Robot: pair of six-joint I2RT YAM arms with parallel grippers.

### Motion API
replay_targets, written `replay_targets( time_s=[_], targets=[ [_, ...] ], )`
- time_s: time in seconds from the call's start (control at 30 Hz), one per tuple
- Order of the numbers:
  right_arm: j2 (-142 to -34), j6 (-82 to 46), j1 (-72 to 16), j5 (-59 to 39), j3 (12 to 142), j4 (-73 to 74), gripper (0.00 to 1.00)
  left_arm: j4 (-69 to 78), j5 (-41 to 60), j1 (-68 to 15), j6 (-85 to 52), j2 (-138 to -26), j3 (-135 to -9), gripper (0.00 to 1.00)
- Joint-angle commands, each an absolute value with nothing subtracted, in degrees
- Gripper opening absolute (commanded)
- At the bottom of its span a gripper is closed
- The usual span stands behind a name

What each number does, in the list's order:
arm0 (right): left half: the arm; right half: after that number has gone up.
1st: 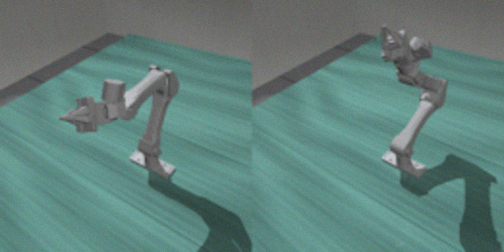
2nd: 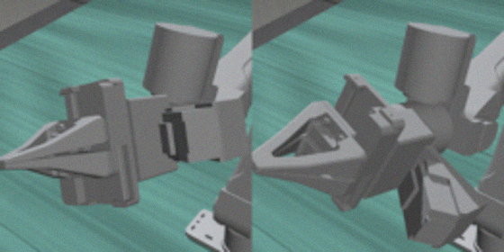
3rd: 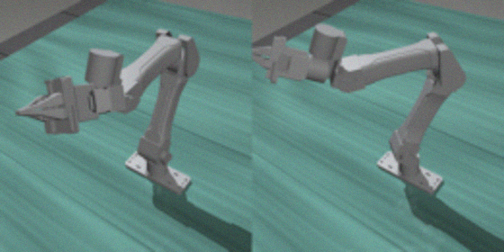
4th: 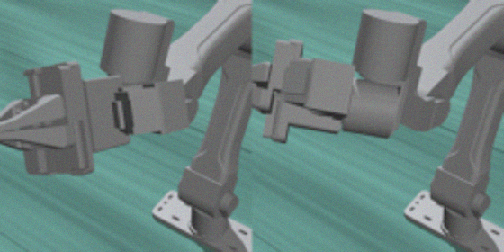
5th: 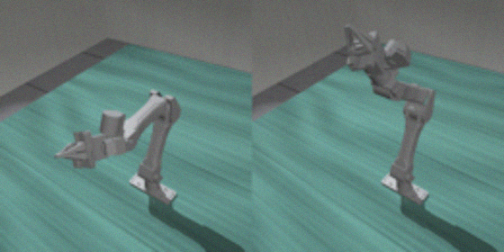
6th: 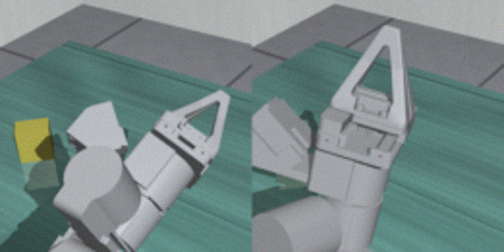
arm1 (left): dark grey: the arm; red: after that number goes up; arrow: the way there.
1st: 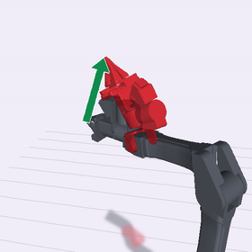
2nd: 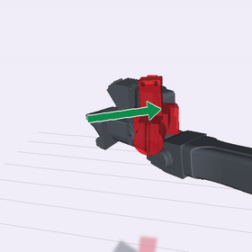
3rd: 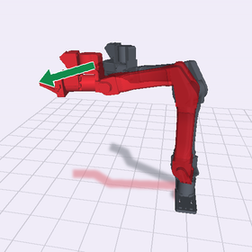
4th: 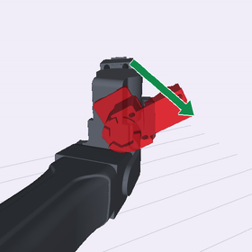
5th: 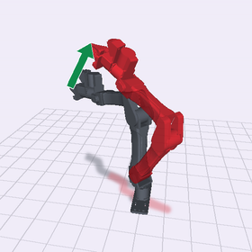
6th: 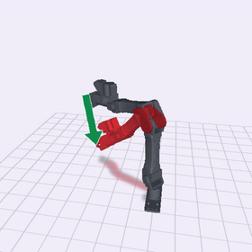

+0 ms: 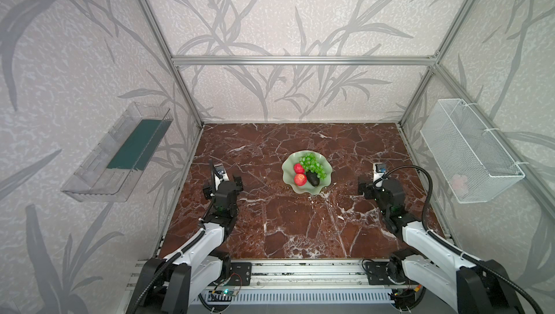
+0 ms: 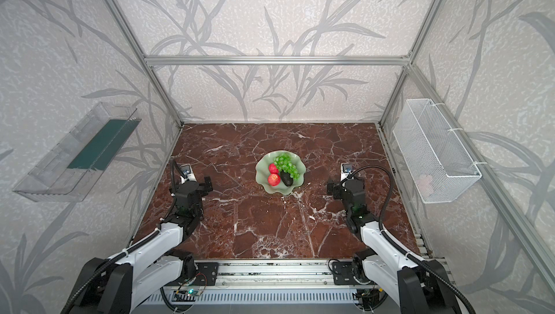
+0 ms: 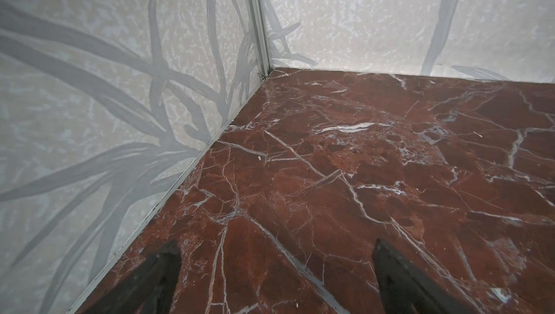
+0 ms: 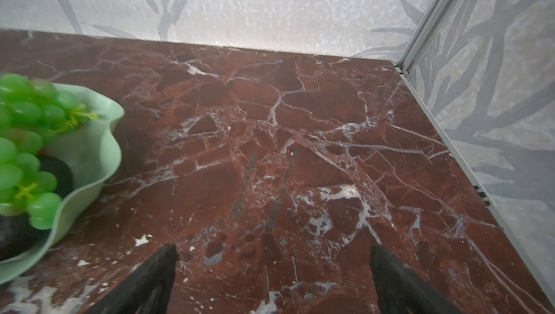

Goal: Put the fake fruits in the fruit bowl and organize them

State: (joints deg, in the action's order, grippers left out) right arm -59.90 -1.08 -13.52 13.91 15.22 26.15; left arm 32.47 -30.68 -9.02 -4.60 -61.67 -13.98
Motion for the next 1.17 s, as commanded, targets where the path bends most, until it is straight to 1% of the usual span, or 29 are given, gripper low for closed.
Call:
replay_targets(
  time_s=[0.0, 0.07, 0.2, 0.27, 0.3, 0.33, 0.37, 0.4, 0.43, 0.5, 0.53, 0.57, 0.63, 0.7, 0.77, 0.83, 0.9, 1.0, 1.13],
  targets=[
    [-65.0, 2.0, -13.0, 18.8, 15.4, 40.7, 0.99, 46.5, -26.0, -6.4, -5.6, -69.2, -13.0, 0.99],
    [-69.9, 2.2, -12.5, 20.4, 15.0, 47.5, 0.99, 53.1, -25.2, -6.0, -4.4, -73.9, -13.2, 0.99],
    [-79.9, 4.7, -11.3, 19.1, 14.7, 59.2, 0.99, 54.1, -24.1, -4.8, -1.9, -80.7, -16.6, 0.99],
    [-83.2, 5.4, -10.8, 17.3, 15.2, 62.4, 0.99, 65.1, -23.6, -3.7, -2.3, -89.7, -16.0, 0.99],
    [-84.7, 4.9, -10.3, 16.4, 15.6, 62.1, 0.99, 72.7, -23.5, -3.6, -0.1, -93.6, -15.7, 0.99],
    [-86.8, 4.7, -9.9, 14.9, 15.6, 63.8, 0.99, 69.6, -23.7, -3.9, -0.3, -91.8, -15.8, 0.99],
    [-89.7, 4.8, -9.8, 14.2, 15.3, 67.1, 0.99, 60.6, -23.2, -3.2, -2.8, -88.1, -17.1, 0.99],
    [-92.8, 5.4, -9.8, 13.4, 15.2, 70.9, 0.99, 55.0, -22.2, -2.3, -4.3, -86.3, -18.3, 0.99],
    [-93.4, 6.2, -9.9, 13.6, 15.2, 72.3, 0.99, 55.2, -22.3, -1.5, -5.2, -87.7, -19.3, 0.99],
    [-89.2, 5.2, -9.7, 11.9, 17.2, 61.6, 0.99, 59.3, -22.1, -0.9, -3.8, -90.8, -20.2, 0.99],
    [-88.8, 5.4, -9.6, 11.0, 18.4, 58.8, 0.99, 54.7, -20.7, -1.0, -4.4, -89.4, -21.0, 0.99],
    [-89.8, 5.9, -9.6, 9.9, 19.1, 59.1, 0.99, 51.9, -20.7, -0.9, -4.6, -88.5, -21.7, 0.99],
    [-92.0, 7.1, -9.6, 9.2, 18.8, 63.2, 0.99, 53.5, -20.8, -1.0, -4.6, -89.0, -21.3, 0.99],
    [-90.7, 6.5, -9.6, 9.3, 19.2, 60.0, 0.99, 58.7, -20.7, -1.1, -3.2, -90.7, -20.3, 0.99],
    [-91.8, 6.9, -9.6, 9.4, 19.2, 62.3, 0.99, 54.2, -20.6, -1.2, -3.9, -89.4, -21.3, 0.99],
    [-91.3, 6.4, -9.5, 9.3, 19.6, 60.2, 0.99, 57.6, -20.5, -1.2, -3.2, -90.5, -20.6, 0.99],
    [-91.3, 6.5, -9.4, 9.1, 19.6, 60.6, 0.99, 55.8, -20.5, -1.3, -3.5, -90.0, -21.0, 0.99],
    [-91.4, 6.5, -9.4, 9.1, 19.5, 60.7, 0.99, 55.4, -17.3, -0.5, -3.3, -90.0, -21.3, 0.99],
    [-91.6, 6.6, -9.4, 9.1, 19.4, 61.1, 0.99, 55.7, -17.3, -0.5, -3.2, -90.0, -21.1, 0.99]
  ],
)
